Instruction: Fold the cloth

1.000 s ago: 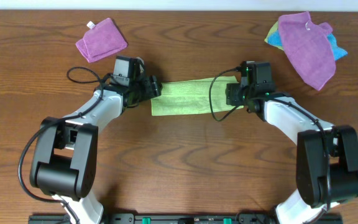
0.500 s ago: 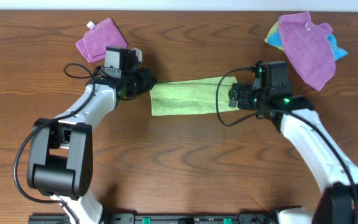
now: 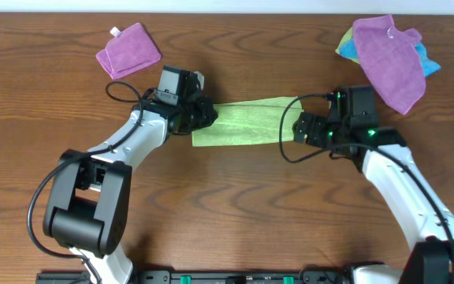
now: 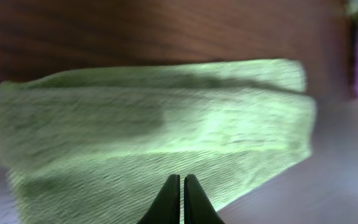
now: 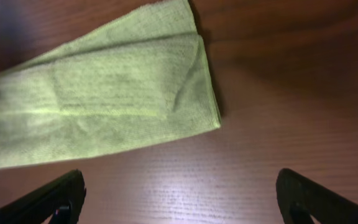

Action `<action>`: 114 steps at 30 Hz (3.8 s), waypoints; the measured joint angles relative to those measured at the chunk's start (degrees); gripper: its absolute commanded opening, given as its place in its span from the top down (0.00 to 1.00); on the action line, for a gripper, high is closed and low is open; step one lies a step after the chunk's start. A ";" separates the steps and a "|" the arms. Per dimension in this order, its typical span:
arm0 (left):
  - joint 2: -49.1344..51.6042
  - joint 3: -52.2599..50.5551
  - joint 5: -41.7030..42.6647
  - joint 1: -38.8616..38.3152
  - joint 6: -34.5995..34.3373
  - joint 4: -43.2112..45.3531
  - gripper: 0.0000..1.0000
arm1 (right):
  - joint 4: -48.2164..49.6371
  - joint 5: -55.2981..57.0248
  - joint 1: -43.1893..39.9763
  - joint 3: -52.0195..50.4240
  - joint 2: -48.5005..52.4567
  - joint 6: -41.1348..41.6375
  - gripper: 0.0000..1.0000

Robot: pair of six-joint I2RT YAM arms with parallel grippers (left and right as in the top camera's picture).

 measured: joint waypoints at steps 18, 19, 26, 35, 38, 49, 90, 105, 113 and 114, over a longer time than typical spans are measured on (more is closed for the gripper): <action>5.79 0.02 -4.09 -0.57 2.58 -1.07 0.94 | 29.27 -5.20 -0.55 -12.13 1.29 9.20 0.35; 5.79 0.02 -4.15 -0.57 2.56 -1.09 0.94 | 30.05 -5.27 -0.55 -12.13 2.29 9.55 0.37; 5.79 0.02 -4.17 -0.57 2.58 -1.07 0.94 | 36.68 -6.12 -0.55 -12.17 10.78 13.09 0.42; 5.79 0.02 -4.17 -0.57 2.58 -1.07 0.94 | 42.77 -6.62 -0.55 -12.15 13.81 15.76 0.53; 5.79 0.02 -4.20 -0.57 2.58 -1.07 0.95 | 43.63 -6.56 -0.55 -12.15 13.86 16.20 0.55; 5.79 0.02 -4.20 -0.57 2.58 -1.20 0.94 | 47.47 -6.29 -0.55 -12.15 18.01 17.42 0.64; 5.79 0.02 -2.82 -0.35 2.56 -1.36 0.94 | 49.92 -2.34 -0.04 -0.85 27.58 14.86 0.35; -0.22 0.02 1.51 3.37 2.54 -1.07 0.94 | 34.86 -2.78 -0.07 -0.55 18.32 14.75 0.16; -0.22 0.02 -1.14 2.03 2.34 2.10 0.95 | 20.63 -2.78 -0.07 -0.39 12.46 14.84 0.02; -0.20 0.02 -1.53 1.62 2.32 2.75 0.94 | 18.60 -2.80 -0.07 -0.37 11.76 15.04 0.01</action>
